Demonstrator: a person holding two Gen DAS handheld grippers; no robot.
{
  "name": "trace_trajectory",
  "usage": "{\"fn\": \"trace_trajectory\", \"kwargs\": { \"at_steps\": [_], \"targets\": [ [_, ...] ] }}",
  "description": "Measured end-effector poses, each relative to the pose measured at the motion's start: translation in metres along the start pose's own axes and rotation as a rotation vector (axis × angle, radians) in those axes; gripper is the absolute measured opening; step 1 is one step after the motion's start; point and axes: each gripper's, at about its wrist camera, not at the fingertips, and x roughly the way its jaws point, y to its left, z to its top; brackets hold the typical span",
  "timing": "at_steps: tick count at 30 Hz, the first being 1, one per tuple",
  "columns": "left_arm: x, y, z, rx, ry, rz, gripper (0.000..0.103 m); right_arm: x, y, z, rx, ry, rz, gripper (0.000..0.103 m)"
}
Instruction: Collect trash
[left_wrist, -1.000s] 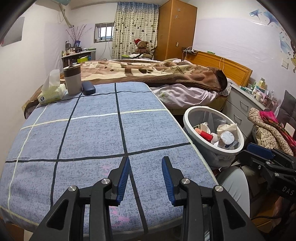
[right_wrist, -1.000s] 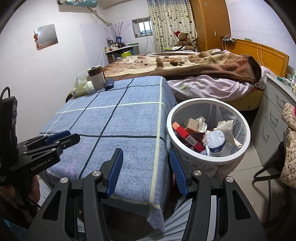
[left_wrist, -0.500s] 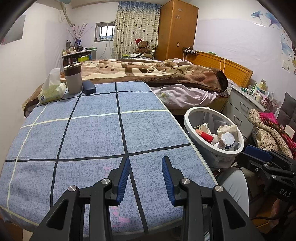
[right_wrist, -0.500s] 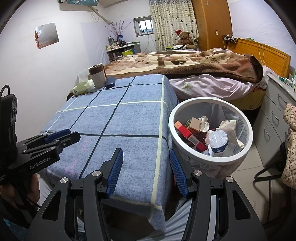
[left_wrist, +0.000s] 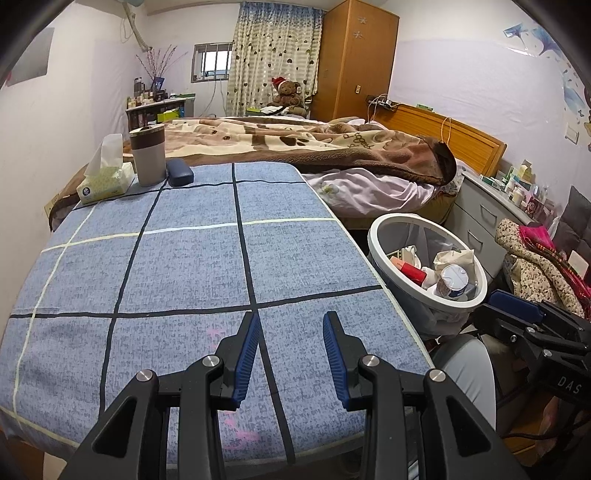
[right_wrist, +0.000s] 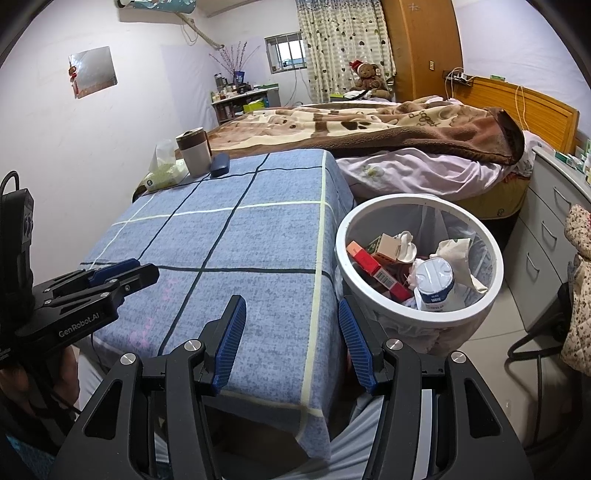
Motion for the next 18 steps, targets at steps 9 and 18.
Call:
{"fn": "trace_trajectory", "kwargs": {
  "at_steps": [9, 18],
  "targets": [
    [0.0, 0.0007, -0.0002, -0.002, 0.0, 0.002, 0.036, -0.0005, -0.0007, 0.0002, -0.001, 0.004, 0.0, 0.054],
    [-0.0003, 0.003, -0.0013, -0.007, 0.0, 0.008, 0.036, -0.0002, 0.0, 0.0003, 0.0, 0.006, 0.001, 0.054]
  ]
}}
